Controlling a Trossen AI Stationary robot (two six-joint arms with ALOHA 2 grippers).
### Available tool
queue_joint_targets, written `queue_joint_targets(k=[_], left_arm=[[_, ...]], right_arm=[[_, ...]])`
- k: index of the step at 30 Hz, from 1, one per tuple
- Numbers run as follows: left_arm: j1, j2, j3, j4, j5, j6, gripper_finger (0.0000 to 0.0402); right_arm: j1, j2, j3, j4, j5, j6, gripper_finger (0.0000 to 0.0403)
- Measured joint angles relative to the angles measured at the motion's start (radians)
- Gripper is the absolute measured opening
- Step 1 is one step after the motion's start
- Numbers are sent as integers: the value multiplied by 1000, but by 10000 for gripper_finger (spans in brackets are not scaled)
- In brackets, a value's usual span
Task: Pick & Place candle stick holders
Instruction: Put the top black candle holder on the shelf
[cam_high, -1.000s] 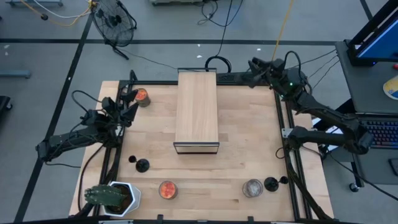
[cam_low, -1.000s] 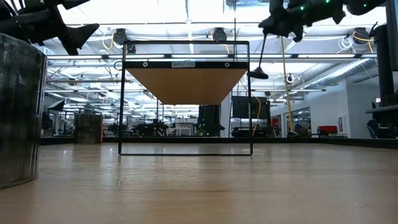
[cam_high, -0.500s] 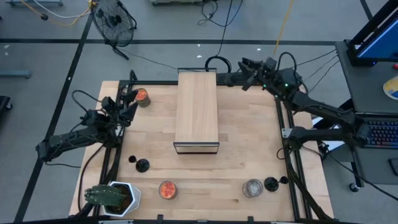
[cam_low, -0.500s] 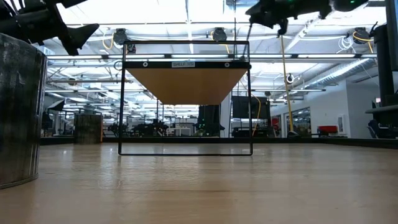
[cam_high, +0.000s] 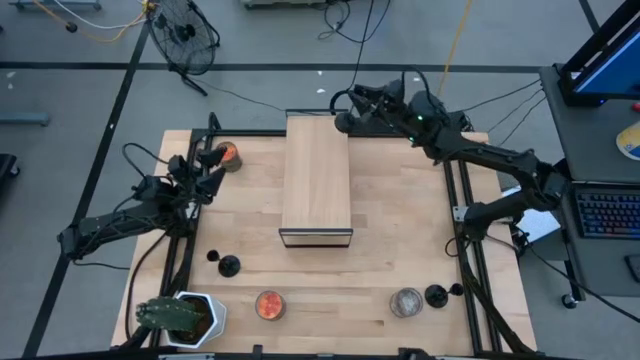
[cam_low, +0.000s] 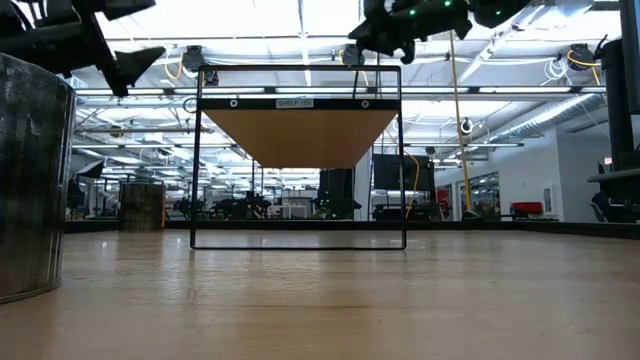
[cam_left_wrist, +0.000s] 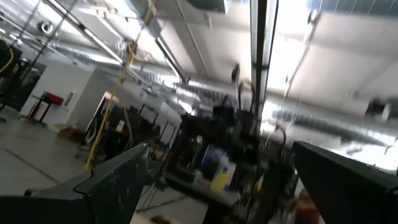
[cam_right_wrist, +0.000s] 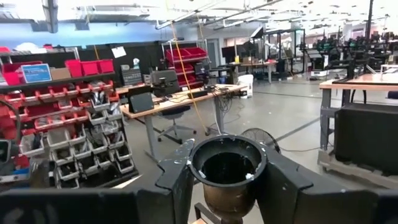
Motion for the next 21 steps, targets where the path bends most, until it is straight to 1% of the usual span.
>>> queue_joint_targets(k=[3, 10, 14, 21], left_arm=[[0, 0, 0, -100, 24, 41, 397], [0, 0, 24, -335, 25, 41, 397], [0, 0, 78, -464, 23, 86, 397], [0, 19, 213, -716, 21, 146, 397]], right_arm=[[1, 28, 14, -2, 0, 13, 132], [13, 78, 17, 11, 0, 45, 133], [19, 106, 46, 1, 2, 46, 133], [39, 152, 167, -38, 4, 7, 133]])
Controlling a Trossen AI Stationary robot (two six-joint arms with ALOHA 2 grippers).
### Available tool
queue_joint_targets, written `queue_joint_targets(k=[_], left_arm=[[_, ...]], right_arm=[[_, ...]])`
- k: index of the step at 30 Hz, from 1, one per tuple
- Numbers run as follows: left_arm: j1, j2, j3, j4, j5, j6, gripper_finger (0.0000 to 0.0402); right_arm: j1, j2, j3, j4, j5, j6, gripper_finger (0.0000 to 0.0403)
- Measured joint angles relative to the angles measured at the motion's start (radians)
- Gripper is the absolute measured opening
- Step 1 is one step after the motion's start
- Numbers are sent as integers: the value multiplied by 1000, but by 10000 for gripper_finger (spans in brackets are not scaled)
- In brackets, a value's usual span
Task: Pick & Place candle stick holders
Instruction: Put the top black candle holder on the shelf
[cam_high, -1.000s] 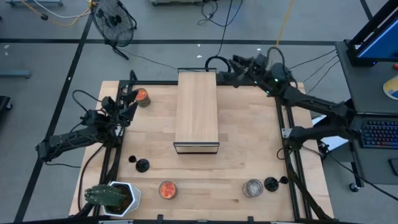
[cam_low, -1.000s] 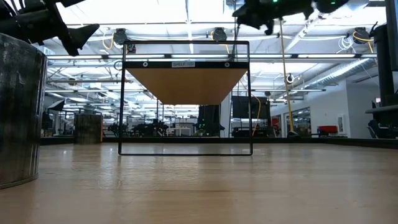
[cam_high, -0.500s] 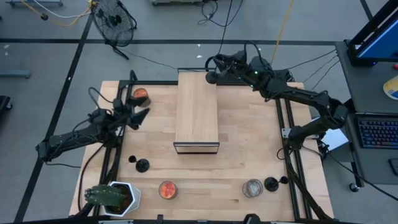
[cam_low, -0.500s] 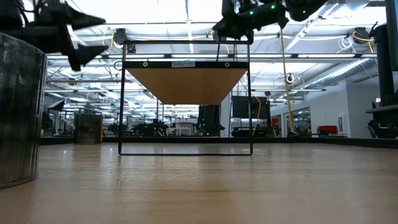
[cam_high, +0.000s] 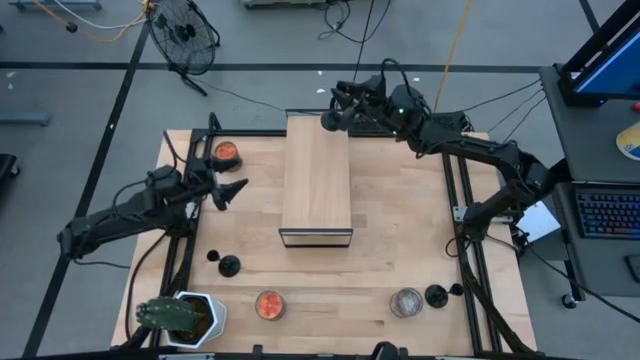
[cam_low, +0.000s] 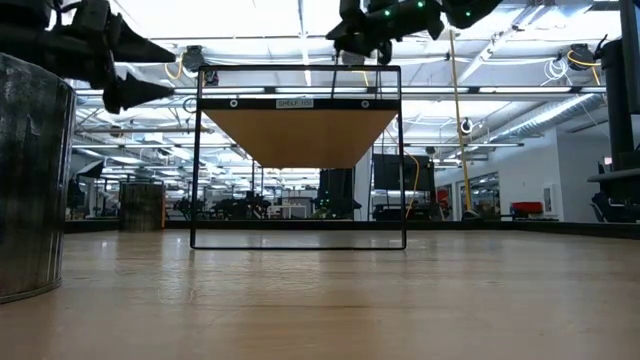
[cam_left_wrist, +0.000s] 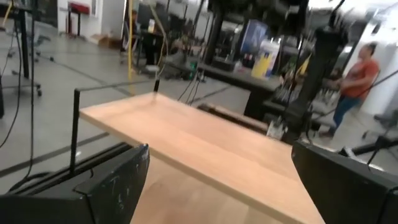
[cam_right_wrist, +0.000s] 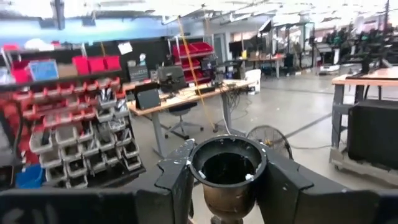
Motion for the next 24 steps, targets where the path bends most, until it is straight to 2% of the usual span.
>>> queue_joint_targets(k=[9, 17, 24], left_arm=[[0, 175, 139, -71, 6, 35, 397], [0, 462, 306, -72, 127, 69, 397], [16, 720, 541, -70, 127, 118, 397]], right_arm=[[32, 1, 25, -26, 30, -23, 134], [56, 1, 24, -27, 25, 6, 134], [93, 0, 24, -20, 23, 11, 134]])
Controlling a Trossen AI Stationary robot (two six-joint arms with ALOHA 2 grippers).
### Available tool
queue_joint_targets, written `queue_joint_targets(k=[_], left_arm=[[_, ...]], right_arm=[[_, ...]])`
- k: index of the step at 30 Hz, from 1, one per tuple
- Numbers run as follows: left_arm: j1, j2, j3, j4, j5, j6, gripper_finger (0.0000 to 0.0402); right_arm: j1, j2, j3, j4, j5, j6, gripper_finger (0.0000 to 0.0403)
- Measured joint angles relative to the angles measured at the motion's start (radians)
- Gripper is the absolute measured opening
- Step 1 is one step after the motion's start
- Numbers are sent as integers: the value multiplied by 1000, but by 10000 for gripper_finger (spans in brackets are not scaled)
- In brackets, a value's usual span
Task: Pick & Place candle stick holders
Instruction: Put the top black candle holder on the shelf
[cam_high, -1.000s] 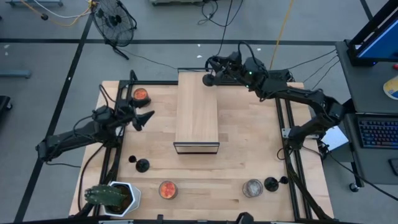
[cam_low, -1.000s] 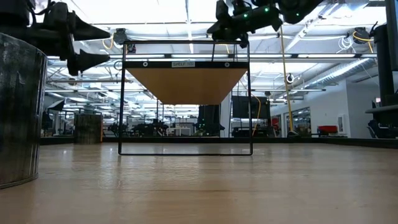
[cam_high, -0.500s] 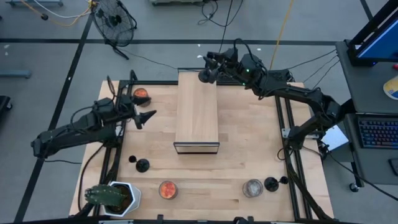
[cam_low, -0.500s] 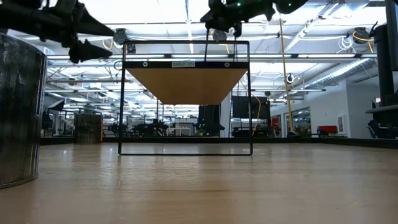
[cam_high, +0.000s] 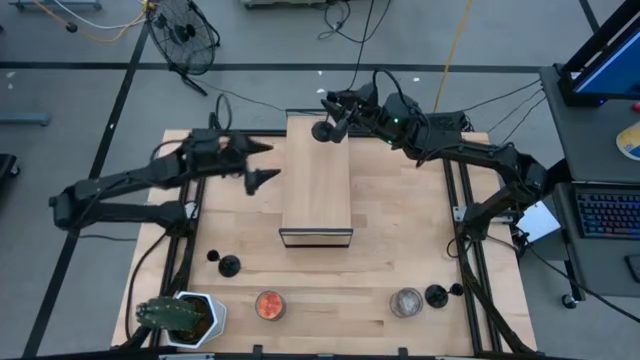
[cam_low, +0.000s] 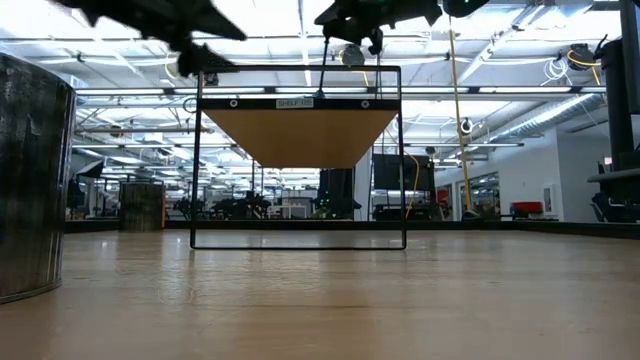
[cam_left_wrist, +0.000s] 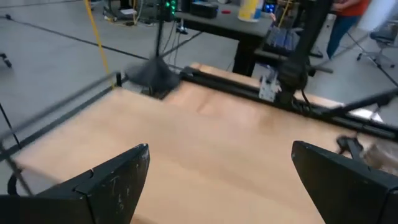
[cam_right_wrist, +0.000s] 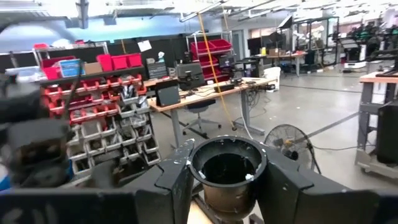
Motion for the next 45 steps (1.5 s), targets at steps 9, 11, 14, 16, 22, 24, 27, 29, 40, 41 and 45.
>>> queue_joint_targets(k=[9, 11, 14, 16, 22, 24, 27, 29, 40, 41, 45], left_arm=[[23, 227, 216, 2, 14, 10, 397], [23, 249, 227, 4, 14, 25, 397], [19, 276, 231, 38, 16, 27, 397], [16, 288, 231, 50, 18, 11, 397], [6, 305, 231, 100, 30, -24, 397], [-1, 304, 230, 145, 33, -24, 397], [-8, 303, 230, 210, 33, -33, 397], [-9, 303, 230, 248, 33, -39, 397], [-24, 367, 230, 279, 4, -74, 397], [-29, 377, 230, 288, 4, -74, 397], [-46, 394, 229, 347, -14, -64, 397]], right_arm=[[56, 0, -1, -18, -37, 12, 134], [63, 0, -1, -11, -68, 42, 134], [70, 0, -1, -15, -105, 72, 134], [76, 0, -1, -18, -123, 80, 134], [99, 0, -1, -31, -158, 85, 134], [105, 0, -1, -34, -158, 87, 134], [113, 0, -1, -50, -158, 87, 134], [117, 0, -1, -55, -158, 86, 134], [125, 0, -1, -53, -189, 87, 134], [125, 0, -1, -53, -196, 86, 134], [125, 0, -1, -54, -207, 86, 134]])
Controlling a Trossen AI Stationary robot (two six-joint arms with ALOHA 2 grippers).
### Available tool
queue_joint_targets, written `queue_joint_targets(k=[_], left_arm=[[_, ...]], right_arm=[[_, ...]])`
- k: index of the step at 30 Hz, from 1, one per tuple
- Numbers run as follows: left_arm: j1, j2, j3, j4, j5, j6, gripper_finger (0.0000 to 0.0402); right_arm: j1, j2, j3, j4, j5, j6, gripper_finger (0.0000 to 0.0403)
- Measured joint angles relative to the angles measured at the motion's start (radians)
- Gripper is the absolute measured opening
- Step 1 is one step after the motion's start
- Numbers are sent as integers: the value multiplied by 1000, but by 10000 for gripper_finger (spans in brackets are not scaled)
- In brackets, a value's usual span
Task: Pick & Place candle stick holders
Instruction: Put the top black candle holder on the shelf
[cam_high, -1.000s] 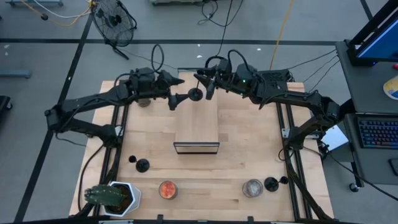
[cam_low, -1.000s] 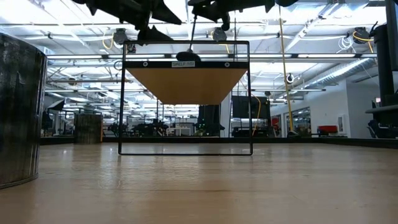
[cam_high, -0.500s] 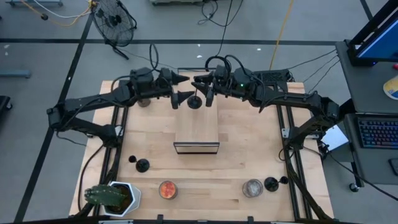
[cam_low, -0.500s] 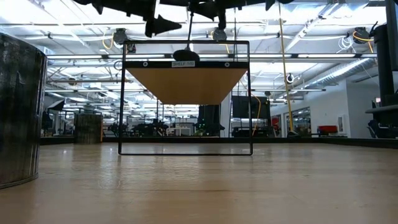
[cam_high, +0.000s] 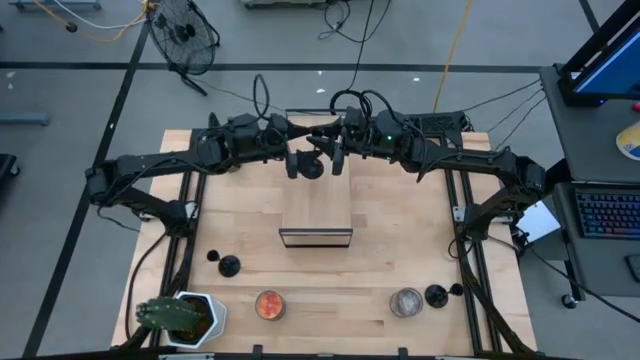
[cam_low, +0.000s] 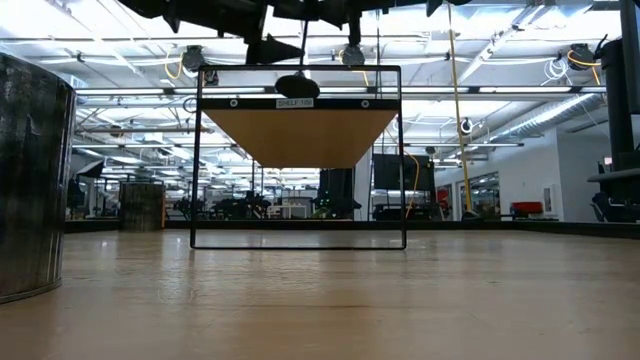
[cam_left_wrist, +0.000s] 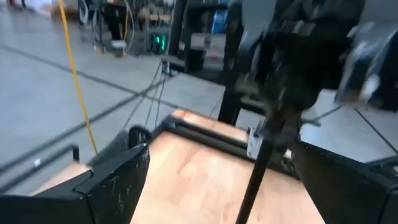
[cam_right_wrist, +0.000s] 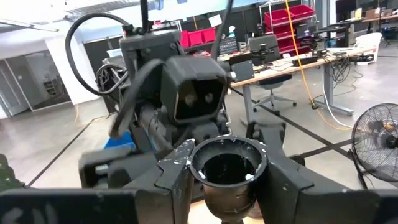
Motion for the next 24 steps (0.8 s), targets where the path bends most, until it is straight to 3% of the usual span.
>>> queue_joint_targets(k=[8, 24], left_arm=[[-16, 7, 0, 49, -29, -14, 397], [-19, 8, 0, -16, -33, -36, 397]], right_arm=[[0, 0, 0, -14, -3, 0, 134], [17, 0, 0, 2, -27, 22, 134]])
